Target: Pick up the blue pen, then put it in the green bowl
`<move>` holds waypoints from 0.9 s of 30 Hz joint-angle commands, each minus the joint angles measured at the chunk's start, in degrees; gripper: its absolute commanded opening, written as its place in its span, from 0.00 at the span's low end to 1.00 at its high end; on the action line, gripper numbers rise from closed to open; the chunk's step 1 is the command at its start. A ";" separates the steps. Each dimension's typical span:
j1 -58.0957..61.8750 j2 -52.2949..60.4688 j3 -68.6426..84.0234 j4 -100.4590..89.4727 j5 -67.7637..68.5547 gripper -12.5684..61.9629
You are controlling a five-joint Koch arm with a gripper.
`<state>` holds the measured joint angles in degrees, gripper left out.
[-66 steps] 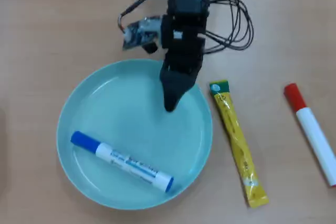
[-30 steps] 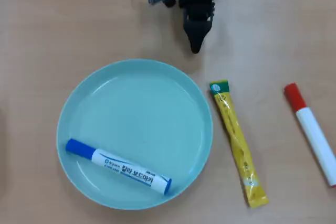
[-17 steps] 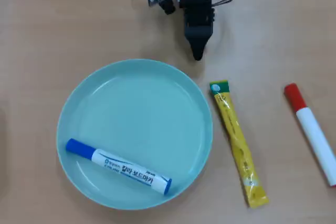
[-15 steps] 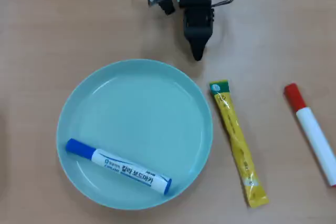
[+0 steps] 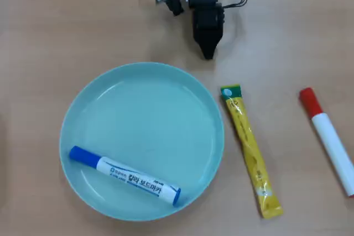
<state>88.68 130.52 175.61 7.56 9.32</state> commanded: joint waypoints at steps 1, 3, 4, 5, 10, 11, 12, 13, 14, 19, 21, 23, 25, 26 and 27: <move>0.62 5.89 5.36 2.02 -4.57 0.09; 0.62 5.89 5.27 2.46 -7.73 0.09; 0.62 5.80 5.27 2.55 -9.05 0.09; 0.53 5.71 5.27 2.46 -10.02 0.09; 0.44 5.45 5.27 2.46 -11.51 0.09; 0.44 5.45 5.27 2.46 -11.51 0.09; 0.35 5.45 5.27 2.46 -11.34 0.09; 0.26 5.45 5.27 2.55 -10.99 0.09; 0.26 5.45 5.27 2.55 -10.90 0.09; 0.35 5.45 5.27 2.55 -10.81 0.09; 0.35 5.45 5.27 2.55 -10.81 0.08; 0.35 5.45 5.27 2.55 -10.90 0.09; 0.26 5.45 5.27 2.55 -10.81 0.08; 0.35 5.45 5.27 2.55 -10.81 0.09; 0.35 5.45 5.27 2.55 -10.81 0.08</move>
<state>88.68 130.52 175.61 7.47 -0.35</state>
